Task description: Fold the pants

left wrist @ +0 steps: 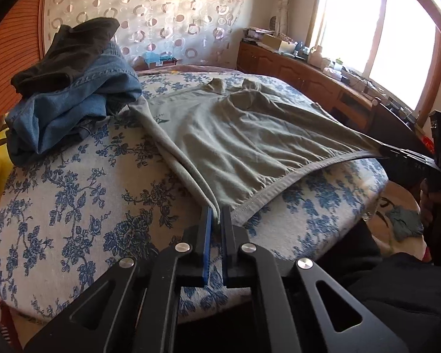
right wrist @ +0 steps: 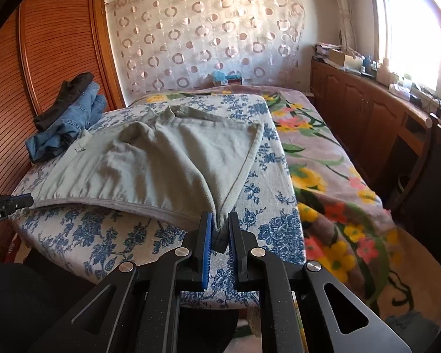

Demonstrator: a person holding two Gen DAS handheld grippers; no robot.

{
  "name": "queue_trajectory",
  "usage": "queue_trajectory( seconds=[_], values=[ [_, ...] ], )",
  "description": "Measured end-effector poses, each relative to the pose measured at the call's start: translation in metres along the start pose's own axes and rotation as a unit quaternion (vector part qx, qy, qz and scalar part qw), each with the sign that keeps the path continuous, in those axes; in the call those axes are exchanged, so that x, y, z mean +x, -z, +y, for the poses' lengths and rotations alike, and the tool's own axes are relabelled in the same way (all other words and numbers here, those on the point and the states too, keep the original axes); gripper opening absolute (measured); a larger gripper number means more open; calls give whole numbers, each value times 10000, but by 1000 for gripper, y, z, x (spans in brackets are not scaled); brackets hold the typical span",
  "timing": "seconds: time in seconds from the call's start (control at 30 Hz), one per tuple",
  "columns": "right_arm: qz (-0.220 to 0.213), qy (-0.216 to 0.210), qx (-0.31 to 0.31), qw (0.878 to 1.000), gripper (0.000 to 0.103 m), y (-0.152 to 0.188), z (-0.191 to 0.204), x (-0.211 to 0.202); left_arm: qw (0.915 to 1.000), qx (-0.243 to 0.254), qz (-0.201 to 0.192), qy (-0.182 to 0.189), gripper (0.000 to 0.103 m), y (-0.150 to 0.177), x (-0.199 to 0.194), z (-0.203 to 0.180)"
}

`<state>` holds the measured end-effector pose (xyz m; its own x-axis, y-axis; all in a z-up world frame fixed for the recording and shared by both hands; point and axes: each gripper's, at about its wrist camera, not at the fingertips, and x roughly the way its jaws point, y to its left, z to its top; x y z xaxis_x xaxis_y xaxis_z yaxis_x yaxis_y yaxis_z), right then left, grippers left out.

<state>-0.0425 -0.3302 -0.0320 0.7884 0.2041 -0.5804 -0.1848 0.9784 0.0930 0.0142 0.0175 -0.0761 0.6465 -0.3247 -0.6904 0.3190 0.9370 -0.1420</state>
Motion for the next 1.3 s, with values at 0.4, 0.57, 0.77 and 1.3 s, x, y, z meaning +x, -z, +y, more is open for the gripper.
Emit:
queue_trajectory(
  seconds=[0.4,0.57,0.77,1.3],
  values=[
    [-43,-92,87,9999,10,-4,-6,8,10000,-34,52,-38,6,0,-8,7],
    [-87,-219,158,9996,10,-10,2,15,9999,-83,40,-43,7,-1,-4,5],
    [-280,-469,7,9985,10,-25,20,22,9998,-154,5,-150,26,-5,-2,8],
    [-241,-1213,-411,9915,10,-39,64,68,9968,-191,-229,-740,84,-21,13,30]
  ],
)
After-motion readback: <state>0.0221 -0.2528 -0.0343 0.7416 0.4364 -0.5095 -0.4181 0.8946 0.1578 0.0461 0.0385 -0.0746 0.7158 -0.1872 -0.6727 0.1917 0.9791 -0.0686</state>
